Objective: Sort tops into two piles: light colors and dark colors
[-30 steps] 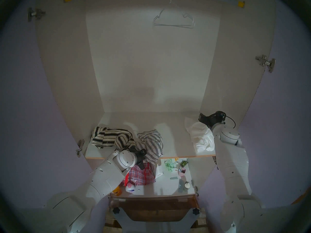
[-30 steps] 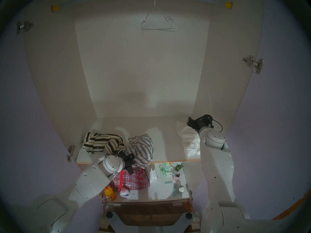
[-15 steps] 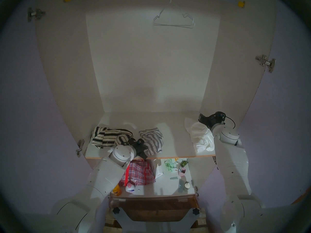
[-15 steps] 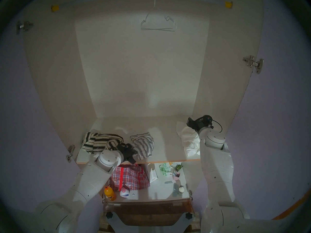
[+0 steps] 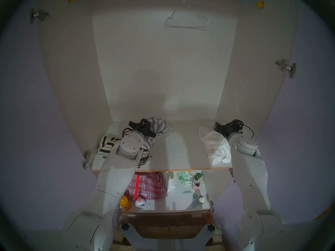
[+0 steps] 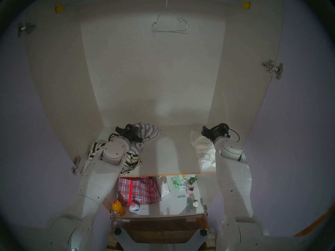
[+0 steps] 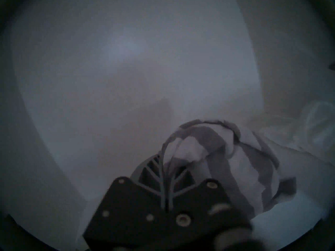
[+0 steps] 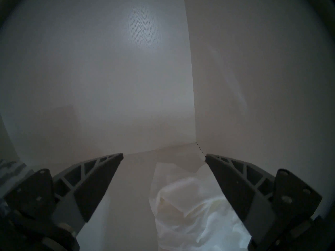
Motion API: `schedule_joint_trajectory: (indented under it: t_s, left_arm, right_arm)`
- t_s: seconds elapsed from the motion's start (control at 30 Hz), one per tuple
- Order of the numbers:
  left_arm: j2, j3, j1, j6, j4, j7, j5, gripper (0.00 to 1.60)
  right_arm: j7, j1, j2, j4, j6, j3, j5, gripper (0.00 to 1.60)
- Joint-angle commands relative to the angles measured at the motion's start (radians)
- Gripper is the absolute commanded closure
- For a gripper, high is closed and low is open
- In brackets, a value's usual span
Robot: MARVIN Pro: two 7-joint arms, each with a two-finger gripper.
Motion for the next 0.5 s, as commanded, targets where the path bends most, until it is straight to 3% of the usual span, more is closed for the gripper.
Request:
schedule_joint_trajectory:
  t_s: [0.0, 0.07, 0.13, 0.17, 0.2, 0.23, 0.33, 0.37, 0.47]
  left_arm:
    - [0.008, -0.008, -0.052, 0.001, 0.007, 0.103, 0.059, 1.6]
    - [0.022, -0.002, -0.054, 0.006, 0.024, 0.16, 0.095, 1.6]
    - [0.027, -0.02, -0.063, 0.023, 0.056, 0.187, 0.077, 1.6]
    - [0.036, -0.01, -0.065, 0.025, 0.068, 0.197, 0.087, 1.45]
    - [0.037, -0.012, -0.063, 0.042, 0.071, 0.172, 0.07, 1.16]
    - [0.021, -0.029, -0.062, 0.045, 0.074, 0.177, 0.043, 0.0]
    - [-0.006, -0.063, -0.06, 0.037, 0.079, 0.181, -0.008, 0.0]
    - [-0.032, -0.098, -0.06, 0.028, 0.073, 0.175, -0.064, 0.0]
    - [-0.036, -0.1, -0.059, 0.002, 0.071, 0.194, -0.067, 0.0]
  right_arm:
    - [0.003, 0.022, 0.002, -0.03, -0.009, -0.002, 0.001, 0.0]
    - [0.003, 0.022, 0.002, -0.031, -0.009, -0.002, 0.001, 0.0]
    - [0.003, 0.021, 0.002, -0.032, -0.009, -0.002, 0.001, 0.0]
    - [0.003, 0.021, 0.002, -0.032, -0.009, -0.002, 0.001, 0.0]
    - [0.003, 0.021, 0.002, -0.033, -0.009, -0.002, 0.001, 0.0]
    - [0.003, 0.021, 0.002, -0.033, -0.009, -0.002, 0.001, 0.0]
    - [0.003, 0.021, 0.002, -0.032, -0.009, -0.002, 0.001, 0.0]
    - [0.003, 0.021, 0.002, -0.032, -0.009, -0.002, 0.001, 0.0]
    - [0.018, 0.008, 0.018, -0.043, -0.036, -0.026, -0.023, 0.0]
